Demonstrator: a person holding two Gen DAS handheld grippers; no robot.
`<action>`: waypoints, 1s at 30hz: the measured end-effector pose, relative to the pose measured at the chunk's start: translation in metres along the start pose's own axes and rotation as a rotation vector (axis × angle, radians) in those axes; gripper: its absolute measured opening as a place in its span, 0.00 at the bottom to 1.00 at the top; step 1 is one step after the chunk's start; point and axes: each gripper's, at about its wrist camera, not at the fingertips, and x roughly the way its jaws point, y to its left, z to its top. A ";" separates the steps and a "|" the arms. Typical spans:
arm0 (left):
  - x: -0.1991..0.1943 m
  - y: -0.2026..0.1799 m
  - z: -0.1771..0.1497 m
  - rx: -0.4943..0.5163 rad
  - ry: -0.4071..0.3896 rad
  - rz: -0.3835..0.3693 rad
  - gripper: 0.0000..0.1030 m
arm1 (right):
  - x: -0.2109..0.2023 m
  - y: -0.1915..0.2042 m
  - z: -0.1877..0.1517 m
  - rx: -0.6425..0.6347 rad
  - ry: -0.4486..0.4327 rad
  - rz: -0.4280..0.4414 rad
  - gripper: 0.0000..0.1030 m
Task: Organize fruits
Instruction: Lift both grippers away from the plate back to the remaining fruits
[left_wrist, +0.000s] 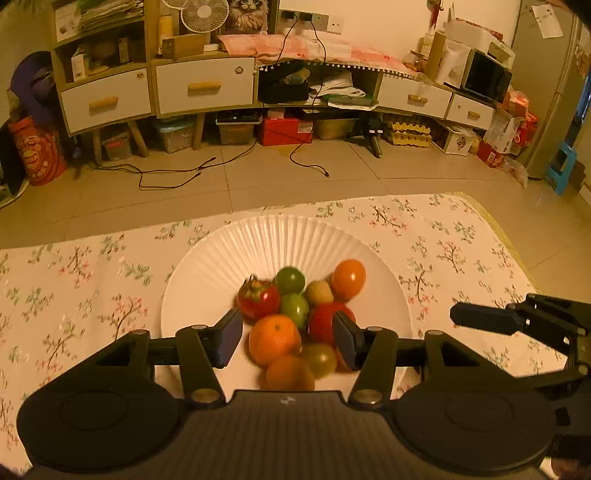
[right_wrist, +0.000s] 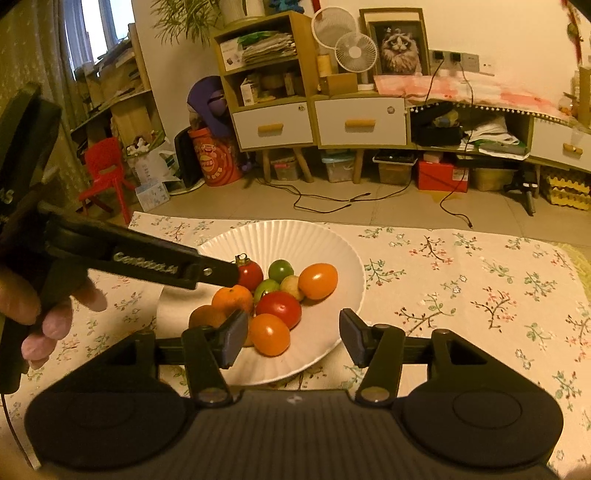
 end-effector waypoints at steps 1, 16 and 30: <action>-0.002 0.001 -0.003 -0.003 0.001 -0.001 0.53 | -0.001 0.001 -0.001 0.000 0.002 -0.001 0.51; -0.032 0.007 -0.048 0.016 -0.016 0.019 0.66 | -0.016 0.019 -0.014 -0.018 0.021 -0.010 0.63; -0.045 0.009 -0.097 0.042 -0.014 0.028 0.92 | -0.018 0.029 -0.033 -0.010 0.050 -0.035 0.86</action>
